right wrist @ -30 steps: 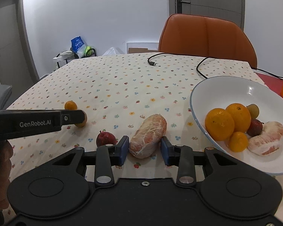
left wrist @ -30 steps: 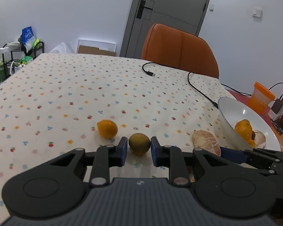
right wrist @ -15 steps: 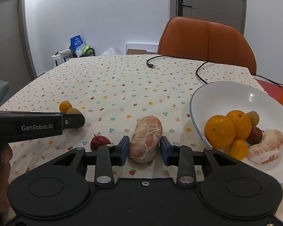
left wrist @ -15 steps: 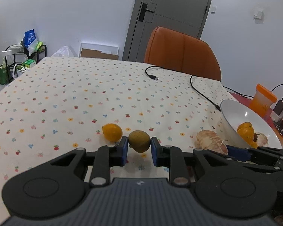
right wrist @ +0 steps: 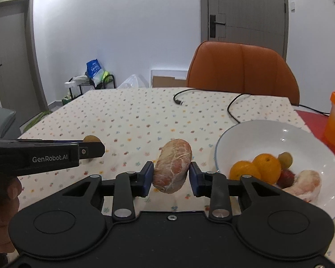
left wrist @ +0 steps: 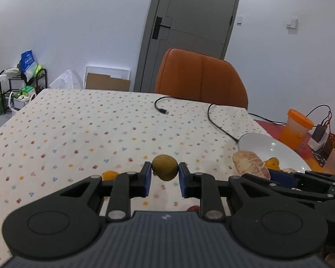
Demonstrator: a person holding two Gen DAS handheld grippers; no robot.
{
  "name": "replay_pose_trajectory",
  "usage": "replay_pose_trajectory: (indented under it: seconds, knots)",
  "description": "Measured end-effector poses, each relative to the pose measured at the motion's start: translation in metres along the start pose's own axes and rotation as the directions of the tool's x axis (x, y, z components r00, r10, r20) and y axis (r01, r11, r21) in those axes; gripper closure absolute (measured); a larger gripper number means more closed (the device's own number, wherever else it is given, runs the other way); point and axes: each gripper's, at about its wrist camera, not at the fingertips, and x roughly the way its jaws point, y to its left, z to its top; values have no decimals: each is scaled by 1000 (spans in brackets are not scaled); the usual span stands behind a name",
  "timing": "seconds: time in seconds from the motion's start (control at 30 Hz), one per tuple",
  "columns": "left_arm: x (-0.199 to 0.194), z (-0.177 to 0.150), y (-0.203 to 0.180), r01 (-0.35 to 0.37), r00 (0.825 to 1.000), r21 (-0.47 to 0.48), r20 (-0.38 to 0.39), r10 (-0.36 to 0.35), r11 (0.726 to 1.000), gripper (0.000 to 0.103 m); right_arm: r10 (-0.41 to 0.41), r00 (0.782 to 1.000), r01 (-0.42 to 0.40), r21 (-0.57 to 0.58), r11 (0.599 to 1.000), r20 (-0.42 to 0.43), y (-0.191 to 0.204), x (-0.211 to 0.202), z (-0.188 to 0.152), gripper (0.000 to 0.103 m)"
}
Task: Organize fruits
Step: 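Carry both fruits over the white bowl and open both tools to release them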
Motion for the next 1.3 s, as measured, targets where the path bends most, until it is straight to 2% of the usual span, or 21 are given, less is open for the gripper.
replay_pose_trajectory:
  seconds: [0.67,1.3]
  knots:
    - [17,11,-62,75,997,98,-5,-75,992,79,-117,990,110,95,989,72,-71,-29,4,71]
    - [53,20,-108,125,992,163,-41,-120,979,79,-219,974,208,153,966,62,-132,-31,-3,71]
